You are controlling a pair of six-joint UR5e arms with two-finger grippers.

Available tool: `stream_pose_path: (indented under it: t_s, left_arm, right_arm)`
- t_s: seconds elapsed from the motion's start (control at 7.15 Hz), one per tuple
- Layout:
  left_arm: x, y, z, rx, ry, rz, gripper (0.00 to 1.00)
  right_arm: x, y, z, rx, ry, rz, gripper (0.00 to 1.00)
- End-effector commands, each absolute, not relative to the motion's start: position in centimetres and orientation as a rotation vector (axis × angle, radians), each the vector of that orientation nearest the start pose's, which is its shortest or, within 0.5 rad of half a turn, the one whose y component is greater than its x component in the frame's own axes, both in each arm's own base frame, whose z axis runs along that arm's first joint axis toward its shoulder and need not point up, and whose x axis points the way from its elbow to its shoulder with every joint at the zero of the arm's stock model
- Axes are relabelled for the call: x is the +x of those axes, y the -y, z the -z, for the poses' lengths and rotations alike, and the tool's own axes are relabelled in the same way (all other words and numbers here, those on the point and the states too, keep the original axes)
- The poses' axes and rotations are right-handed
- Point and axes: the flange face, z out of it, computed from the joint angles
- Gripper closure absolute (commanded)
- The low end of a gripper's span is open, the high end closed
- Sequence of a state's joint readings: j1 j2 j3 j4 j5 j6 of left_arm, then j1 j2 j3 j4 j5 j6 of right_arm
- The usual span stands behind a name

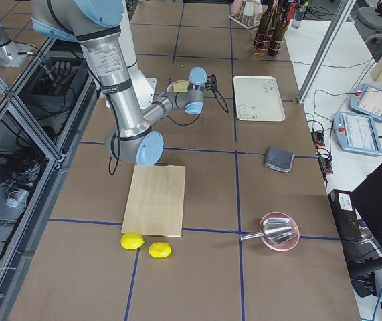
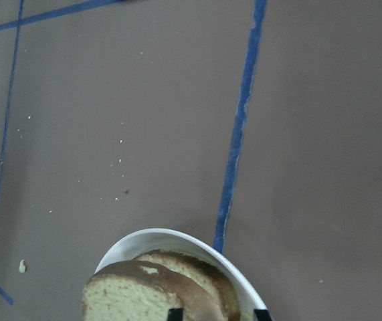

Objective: Make sandwich and place on tray

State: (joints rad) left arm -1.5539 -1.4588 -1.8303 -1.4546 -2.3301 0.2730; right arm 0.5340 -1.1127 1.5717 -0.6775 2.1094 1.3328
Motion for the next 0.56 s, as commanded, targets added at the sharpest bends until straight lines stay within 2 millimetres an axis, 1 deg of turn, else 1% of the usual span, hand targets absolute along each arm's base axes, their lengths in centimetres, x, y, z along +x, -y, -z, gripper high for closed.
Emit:
stream_pose_path:
  t_s: [0.0, 0.14, 0.28, 0.42]
  left_arm:
    - [-5.7, 44.4, -59.4, 0.134, -0.751, -0.290, 0.00]
    - [-5.7, 44.4, -59.1, 0.138, -0.749, -0.292, 0.00]
    - [-5.7, 44.6, -58.8, 0.145, -0.744, -0.292, 0.00]
    - [-5.7, 46.8, -56.4, 0.193, -0.744, -0.304, 0.00]
  right_arm:
    - [-48.5, 43.2, -29.4, 0.059, 1.278, 0.021, 0.00]
    - [-46.9, 45.5, -30.1, 0.056, 1.212, -0.027, 0.00]
    - [-44.6, 48.3, -31.4, 0.094, 1.124, -0.008, 0.00]
    - [-42.1, 50.8, -32.9, 0.114, 1.038, 0.046, 0.00]
